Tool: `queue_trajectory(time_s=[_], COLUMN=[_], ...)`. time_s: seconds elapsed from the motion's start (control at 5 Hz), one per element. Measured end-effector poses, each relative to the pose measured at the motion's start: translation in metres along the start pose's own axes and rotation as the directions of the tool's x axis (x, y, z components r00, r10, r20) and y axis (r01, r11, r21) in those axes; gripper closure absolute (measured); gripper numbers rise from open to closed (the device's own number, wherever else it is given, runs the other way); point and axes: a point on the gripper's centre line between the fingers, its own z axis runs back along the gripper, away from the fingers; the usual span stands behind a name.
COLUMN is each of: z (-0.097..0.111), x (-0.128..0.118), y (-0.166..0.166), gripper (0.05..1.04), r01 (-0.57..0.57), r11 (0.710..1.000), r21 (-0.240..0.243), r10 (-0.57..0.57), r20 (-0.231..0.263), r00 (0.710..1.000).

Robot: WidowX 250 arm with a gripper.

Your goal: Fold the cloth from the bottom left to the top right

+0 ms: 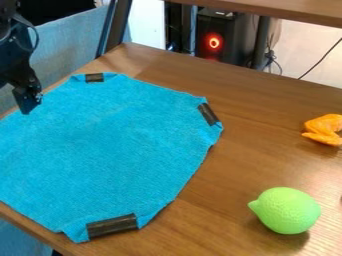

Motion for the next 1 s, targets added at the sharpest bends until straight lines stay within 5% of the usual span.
queue_trajectory(time_s=[0.2,0.6,0.8,1.0], z=[-0.005,-0.001,-0.002,-0.014], x=[-0.002,-0.002,-0.012,-0.033], y=[-0.004,0.031,0.057,0.065], gripper=[0.083,0.083,0.083,0.083], r01=[-0.006,-0.361,-0.564,-0.727], r11=[1.0,0.927,0.823,0.684], r21=[-0.02,-0.097,-0.065,-0.055], r10=[0.006,0.353,0.551,0.697], r20=[-0.018,-0.094,-0.148,-0.241], r00=[1.0,0.931,0.821,0.675])
